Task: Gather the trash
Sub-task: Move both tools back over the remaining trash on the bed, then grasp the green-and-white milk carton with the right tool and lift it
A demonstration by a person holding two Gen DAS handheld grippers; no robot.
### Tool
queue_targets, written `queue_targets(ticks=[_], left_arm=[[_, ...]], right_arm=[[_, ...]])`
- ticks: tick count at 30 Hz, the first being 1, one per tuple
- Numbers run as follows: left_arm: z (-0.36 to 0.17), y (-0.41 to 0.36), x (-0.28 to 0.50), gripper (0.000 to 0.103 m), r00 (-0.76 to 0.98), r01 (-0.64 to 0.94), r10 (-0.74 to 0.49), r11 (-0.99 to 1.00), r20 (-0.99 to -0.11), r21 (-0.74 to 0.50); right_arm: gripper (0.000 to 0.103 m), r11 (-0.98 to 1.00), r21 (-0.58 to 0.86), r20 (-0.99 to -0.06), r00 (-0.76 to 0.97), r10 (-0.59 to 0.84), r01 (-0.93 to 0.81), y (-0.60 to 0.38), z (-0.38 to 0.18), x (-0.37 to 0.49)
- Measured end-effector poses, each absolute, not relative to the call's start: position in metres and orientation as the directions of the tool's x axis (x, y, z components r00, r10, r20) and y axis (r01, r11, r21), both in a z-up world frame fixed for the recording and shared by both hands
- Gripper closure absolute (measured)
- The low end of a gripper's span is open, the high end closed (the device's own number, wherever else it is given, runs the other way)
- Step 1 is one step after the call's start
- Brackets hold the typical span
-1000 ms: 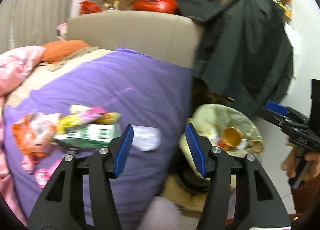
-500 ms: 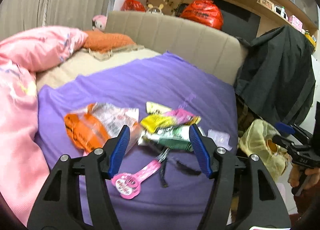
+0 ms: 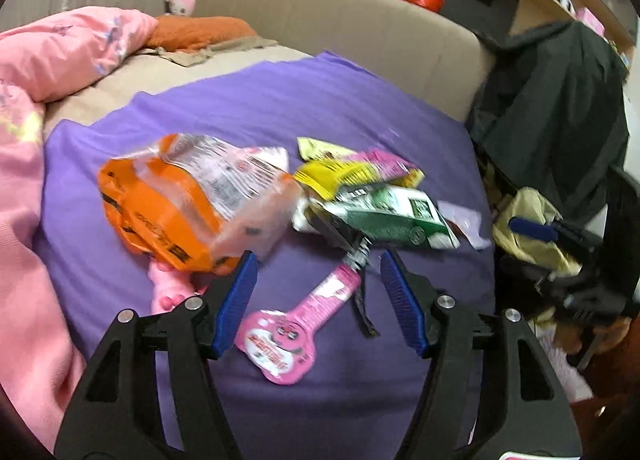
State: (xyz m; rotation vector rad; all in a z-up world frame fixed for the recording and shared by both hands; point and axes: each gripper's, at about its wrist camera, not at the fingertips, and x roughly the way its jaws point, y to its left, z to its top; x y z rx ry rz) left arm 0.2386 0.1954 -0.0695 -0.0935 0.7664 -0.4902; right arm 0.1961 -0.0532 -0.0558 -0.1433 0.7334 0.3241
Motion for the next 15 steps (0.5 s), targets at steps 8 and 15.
queue_targets(ticks=[8, 15], left_arm=[[-0.066, 0.212, 0.243, 0.042, 0.615, 0.381, -0.463, 0.883, -0.639, -0.274], [-0.075, 0.211, 0.246, 0.042, 0.596, 0.402, -0.466, 0.878, -0.654, -0.259]], right_arm=[[0.038, 0.834, -0.084, -0.733, 0.601, 0.318, -0.545, -0.007, -0.059, 0.271], [0.038, 0.819, 0.005, -0.825, 0.46, 0.328, -0.574, 0.012, -0.086, 0.338]])
